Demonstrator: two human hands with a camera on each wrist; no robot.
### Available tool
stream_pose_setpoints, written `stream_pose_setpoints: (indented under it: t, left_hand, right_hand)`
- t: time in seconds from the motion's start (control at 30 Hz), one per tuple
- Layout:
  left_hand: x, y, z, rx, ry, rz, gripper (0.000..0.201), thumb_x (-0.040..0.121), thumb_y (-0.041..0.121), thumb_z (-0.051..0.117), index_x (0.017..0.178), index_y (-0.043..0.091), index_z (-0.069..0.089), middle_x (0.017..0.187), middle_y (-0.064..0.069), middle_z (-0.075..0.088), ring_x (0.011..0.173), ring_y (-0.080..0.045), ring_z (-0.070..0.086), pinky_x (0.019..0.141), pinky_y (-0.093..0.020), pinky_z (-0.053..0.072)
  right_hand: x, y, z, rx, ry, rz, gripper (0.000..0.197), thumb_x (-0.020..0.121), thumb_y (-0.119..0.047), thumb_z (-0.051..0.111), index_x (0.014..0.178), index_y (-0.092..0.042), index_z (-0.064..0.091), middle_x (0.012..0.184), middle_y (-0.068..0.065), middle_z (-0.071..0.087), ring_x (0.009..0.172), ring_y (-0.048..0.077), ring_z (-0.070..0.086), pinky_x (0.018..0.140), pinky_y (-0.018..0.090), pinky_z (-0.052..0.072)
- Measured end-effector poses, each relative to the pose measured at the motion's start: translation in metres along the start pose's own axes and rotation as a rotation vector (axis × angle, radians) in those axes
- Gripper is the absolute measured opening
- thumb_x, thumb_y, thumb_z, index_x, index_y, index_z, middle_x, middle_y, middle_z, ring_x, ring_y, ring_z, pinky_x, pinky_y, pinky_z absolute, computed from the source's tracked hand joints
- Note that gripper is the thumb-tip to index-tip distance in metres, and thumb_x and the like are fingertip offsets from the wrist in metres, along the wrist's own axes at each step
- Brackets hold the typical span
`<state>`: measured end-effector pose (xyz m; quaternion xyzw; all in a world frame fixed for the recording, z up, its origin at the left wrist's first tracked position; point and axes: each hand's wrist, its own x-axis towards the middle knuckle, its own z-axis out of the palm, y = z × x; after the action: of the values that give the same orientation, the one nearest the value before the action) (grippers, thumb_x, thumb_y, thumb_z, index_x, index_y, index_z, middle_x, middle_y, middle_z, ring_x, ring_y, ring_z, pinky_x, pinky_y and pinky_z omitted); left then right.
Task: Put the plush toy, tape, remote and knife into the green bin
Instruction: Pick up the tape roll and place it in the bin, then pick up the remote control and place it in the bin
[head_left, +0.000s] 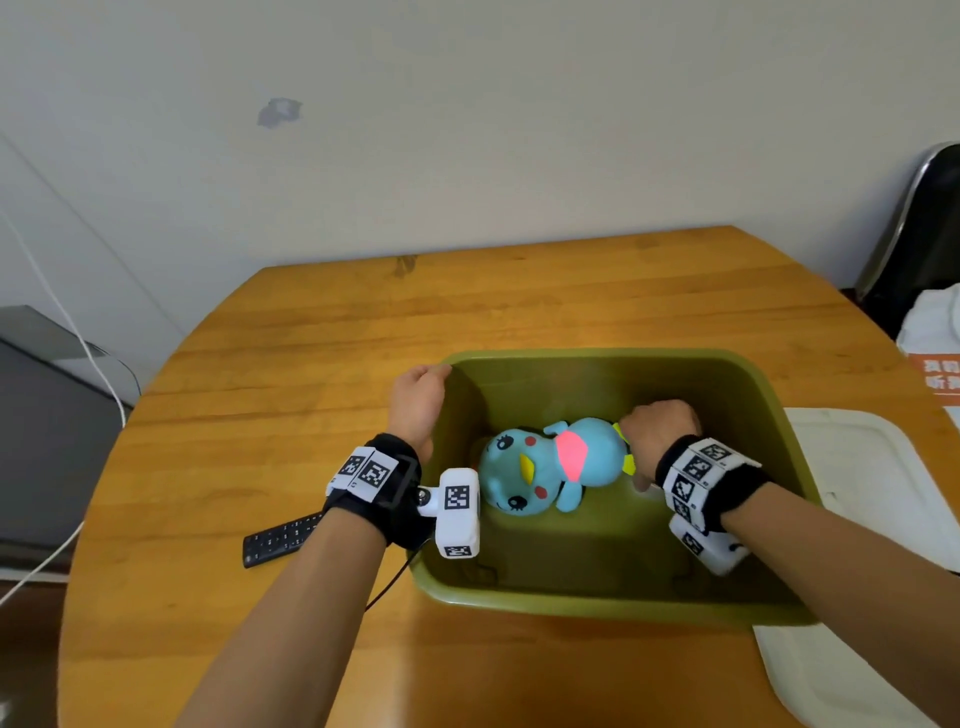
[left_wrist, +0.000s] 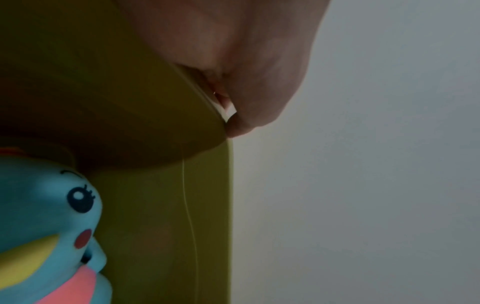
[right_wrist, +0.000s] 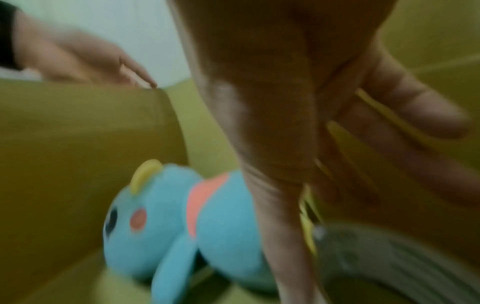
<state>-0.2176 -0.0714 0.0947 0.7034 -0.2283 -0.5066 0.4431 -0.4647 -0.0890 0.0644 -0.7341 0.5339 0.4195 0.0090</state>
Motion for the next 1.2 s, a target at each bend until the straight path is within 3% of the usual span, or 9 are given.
stream_pose_setpoints:
  t: [0.1, 0.23, 0.37, 0.53, 0.67, 0.83, 0.93, 1.07, 1.2]
  left_hand:
    - [0.0, 0.003, -0.02, -0.248, -0.094, -0.093, 0.025, 0.094, 0.025, 0.053, 0.108, 0.008, 0.065, 0.095, -0.007, 0.067, 0.084, -0.022, 0.061, 0.072, -0.034, 0.051]
    - [0.013, -0.018, -0.078, -0.359, -0.025, 0.016, 0.025, 0.098, 0.02, 0.048, 0.118, 0.009, 0.059, 0.106, -0.008, 0.069, 0.091, -0.024, 0.065, 0.088, -0.04, 0.052]
    - [0.037, -0.077, -0.141, 0.093, 0.159, 0.097, 0.024, 0.096, 0.008, 0.049, 0.116, 0.01, 0.061, 0.108, -0.009, 0.071, 0.093, -0.023, 0.064, 0.083, -0.038, 0.051]
    - [0.064, -0.149, -0.197, 0.741, 0.072, 0.011, 0.043, 0.086, 0.017, 0.069, 0.127, 0.01, 0.059, 0.122, -0.013, 0.067, 0.111, -0.031, 0.062, 0.094, -0.04, 0.05]
    - [0.065, -0.156, -0.205, 0.95, -0.002, 0.048, 0.068, 0.066, 0.044, 0.082, 0.127, 0.022, 0.06, 0.122, -0.001, 0.066, 0.112, -0.023, 0.062, 0.092, -0.033, 0.049]
    - [0.07, -0.154, -0.204, 1.16, 0.005, 0.129, 0.052, 0.073, 0.029, 0.079, 0.122, 0.022, 0.063, 0.122, -0.008, 0.061, 0.109, -0.026, 0.061, 0.092, -0.036, 0.052]
    - [0.076, -0.15, -0.206, 1.093, 0.05, 0.14, 0.031, 0.082, 0.022, 0.072, 0.111, 0.018, 0.064, 0.119, -0.014, 0.06, 0.103, -0.032, 0.062, 0.087, -0.041, 0.052]
    - [0.071, -0.128, -0.208, 0.866, 0.129, 0.22, 0.022, 0.083, 0.016, 0.072, 0.104, 0.012, 0.067, 0.106, -0.015, 0.07, 0.094, -0.033, 0.064, 0.073, -0.033, 0.047]
    - [0.04, -0.077, -0.213, 0.357, 0.297, 0.328, 0.019, 0.08, 0.015, 0.076, 0.096, 0.014, 0.065, 0.096, -0.005, 0.069, 0.093, -0.029, 0.066, 0.075, -0.036, 0.054]
  right_hand:
    - [-0.011, 0.009, -0.028, 0.131, 0.039, 0.031, 0.036, 0.078, -0.046, 0.079, 0.097, -0.02, 0.064, 0.089, -0.003, 0.064, 0.087, 0.022, 0.069, 0.073, 0.034, 0.056]
    - [-0.028, 0.015, -0.052, 0.378, 0.299, 0.061, 0.024, 0.089, -0.04, 0.066, 0.094, -0.017, 0.06, 0.073, -0.003, 0.049, 0.076, 0.023, 0.056, 0.062, 0.03, 0.04]
    - [-0.042, 0.004, -0.067, 0.575, 0.437, 0.062, 0.039, 0.095, -0.052, 0.057, 0.112, -0.019, 0.065, 0.099, 0.002, 0.069, 0.087, 0.022, 0.064, 0.062, 0.031, 0.039]
    - [-0.052, -0.017, -0.076, 0.72, 0.538, 0.069, 0.039, 0.094, -0.053, 0.056, 0.115, -0.022, 0.066, 0.1, -0.001, 0.07, 0.089, 0.02, 0.064, 0.069, 0.031, 0.044]
    - [-0.053, -0.03, -0.081, 0.779, 0.532, 0.07, 0.039, 0.094, -0.055, 0.055, 0.114, -0.025, 0.068, 0.101, -0.005, 0.07, 0.091, 0.017, 0.064, 0.074, 0.031, 0.049]
    - [-0.054, -0.042, -0.089, 0.835, 0.521, 0.077, 0.037, 0.093, -0.056, 0.055, 0.112, -0.027, 0.068, 0.104, -0.006, 0.07, 0.097, 0.017, 0.065, 0.084, 0.036, 0.054]
    - [-0.056, -0.046, -0.094, 0.86, 0.519, 0.071, 0.034, 0.093, -0.056, 0.055, 0.109, -0.029, 0.069, 0.105, -0.006, 0.071, 0.099, 0.018, 0.065, 0.086, 0.037, 0.054]
    - [-0.058, -0.051, -0.095, 0.976, 0.517, 0.034, 0.03, 0.095, -0.053, 0.057, 0.106, -0.029, 0.07, 0.105, -0.009, 0.07, 0.097, 0.014, 0.065, 0.084, 0.036, 0.053]
    - [-0.07, -0.054, -0.096, 1.259, 0.556, -0.079, 0.02, 0.095, -0.045, 0.063, 0.099, -0.028, 0.072, 0.094, -0.011, 0.074, 0.077, 0.01, 0.073, 0.083, 0.041, 0.061]
